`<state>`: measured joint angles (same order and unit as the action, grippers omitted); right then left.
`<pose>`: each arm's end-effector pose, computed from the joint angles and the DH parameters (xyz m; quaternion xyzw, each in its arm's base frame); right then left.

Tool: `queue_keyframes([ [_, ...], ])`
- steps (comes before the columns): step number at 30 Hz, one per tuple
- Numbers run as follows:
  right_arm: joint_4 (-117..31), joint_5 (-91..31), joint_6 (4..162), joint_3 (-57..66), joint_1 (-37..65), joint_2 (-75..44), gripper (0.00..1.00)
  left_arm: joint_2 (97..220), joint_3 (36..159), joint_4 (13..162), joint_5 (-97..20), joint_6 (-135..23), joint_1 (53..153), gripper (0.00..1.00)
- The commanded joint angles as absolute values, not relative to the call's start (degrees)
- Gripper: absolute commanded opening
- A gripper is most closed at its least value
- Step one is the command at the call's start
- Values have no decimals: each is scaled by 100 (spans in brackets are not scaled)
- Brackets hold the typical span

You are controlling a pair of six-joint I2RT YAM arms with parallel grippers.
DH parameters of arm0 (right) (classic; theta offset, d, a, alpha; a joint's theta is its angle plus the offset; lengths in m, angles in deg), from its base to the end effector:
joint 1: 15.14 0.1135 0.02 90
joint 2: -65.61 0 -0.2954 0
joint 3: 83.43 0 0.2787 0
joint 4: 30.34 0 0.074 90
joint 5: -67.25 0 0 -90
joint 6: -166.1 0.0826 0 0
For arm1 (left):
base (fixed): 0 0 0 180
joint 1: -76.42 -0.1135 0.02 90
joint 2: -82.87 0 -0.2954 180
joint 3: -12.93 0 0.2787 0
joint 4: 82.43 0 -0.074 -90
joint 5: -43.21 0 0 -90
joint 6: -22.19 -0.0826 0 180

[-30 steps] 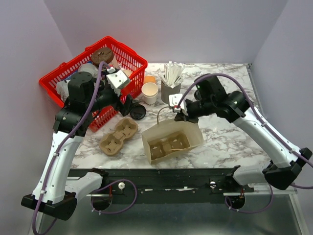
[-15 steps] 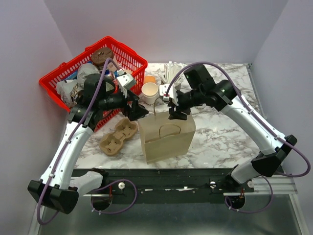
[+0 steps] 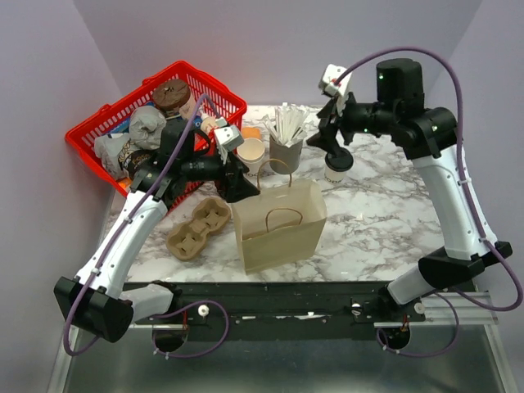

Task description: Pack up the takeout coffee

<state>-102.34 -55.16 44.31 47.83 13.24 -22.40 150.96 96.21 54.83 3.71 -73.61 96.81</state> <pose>0.2770 0.2000 0.5305 -0.5372 0.6437 0.2255 0.4961 0.2505 -0.1611 0.4021 0.3906 0.7032 -0.4214 0.4188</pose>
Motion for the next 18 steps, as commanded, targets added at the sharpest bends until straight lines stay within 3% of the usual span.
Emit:
queue_keyframes([
  [1, -10035, -5266, 5175, 4679, 789, -2658, 78, 15203, 9691, 5420, 182, -7721, 9813, 83],
  [7, -9524, -4684, 5903, 4168, -45, -3045, 80, 15388, 9629, 5104, -3, -8196, 10042, 68],
  [8, -9472, -4623, 6122, 4150, -220, -3185, 92, 15423, 9612, 5095, -12, -8239, 10050, 66],
  [11, -9366, -4298, 6195, 4194, -415, -3449, 98, 15538, 9620, 5069, -3, -8292, 10086, 58],
  [18, -9436, -3902, 6159, 4177, -407, -4011, 98, 15784, 9963, 4893, 76, -8292, 10112, 35],
])
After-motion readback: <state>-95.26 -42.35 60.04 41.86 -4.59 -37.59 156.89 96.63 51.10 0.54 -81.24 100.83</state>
